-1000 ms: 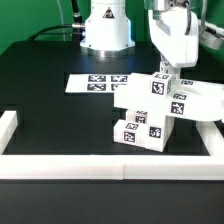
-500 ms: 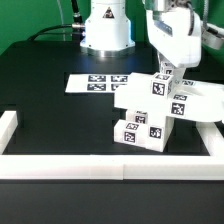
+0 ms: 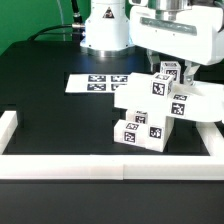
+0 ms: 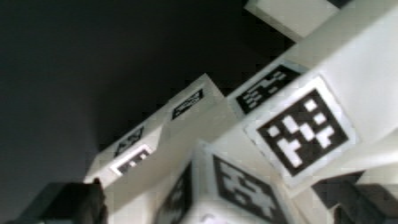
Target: Assemble chair
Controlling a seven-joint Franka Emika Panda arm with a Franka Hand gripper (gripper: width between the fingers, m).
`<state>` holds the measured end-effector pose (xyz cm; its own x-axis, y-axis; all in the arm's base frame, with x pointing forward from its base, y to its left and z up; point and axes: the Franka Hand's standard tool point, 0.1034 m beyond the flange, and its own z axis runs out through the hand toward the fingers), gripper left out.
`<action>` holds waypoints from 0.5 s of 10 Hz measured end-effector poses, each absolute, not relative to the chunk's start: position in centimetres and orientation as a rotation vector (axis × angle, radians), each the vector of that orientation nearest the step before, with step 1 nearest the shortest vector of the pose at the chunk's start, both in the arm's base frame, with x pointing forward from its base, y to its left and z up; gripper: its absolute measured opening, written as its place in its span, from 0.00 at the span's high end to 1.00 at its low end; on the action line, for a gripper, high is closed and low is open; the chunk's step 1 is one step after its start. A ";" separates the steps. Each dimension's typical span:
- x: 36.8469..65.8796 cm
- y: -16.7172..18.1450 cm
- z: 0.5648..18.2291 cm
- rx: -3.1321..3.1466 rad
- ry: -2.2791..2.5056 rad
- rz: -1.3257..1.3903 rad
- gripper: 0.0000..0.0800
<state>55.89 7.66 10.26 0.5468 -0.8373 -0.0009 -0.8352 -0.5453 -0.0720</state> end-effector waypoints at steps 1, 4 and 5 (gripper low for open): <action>55.9 7.6 10.3 -2.797 1.307 -0.062 0.19; 55.9 7.6 10.3 -2.948 0.967 -0.077 0.19; 56.0 7.6 10.3 -2.993 0.833 -0.082 0.19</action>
Offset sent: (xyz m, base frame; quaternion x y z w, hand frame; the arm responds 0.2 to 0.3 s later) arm 0.0043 0.0026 0.0025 -0.0237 0.0088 -0.1749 0.9843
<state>55.96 7.56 10.28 0.8548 -0.5173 0.0419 -0.5155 -0.8556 -0.0466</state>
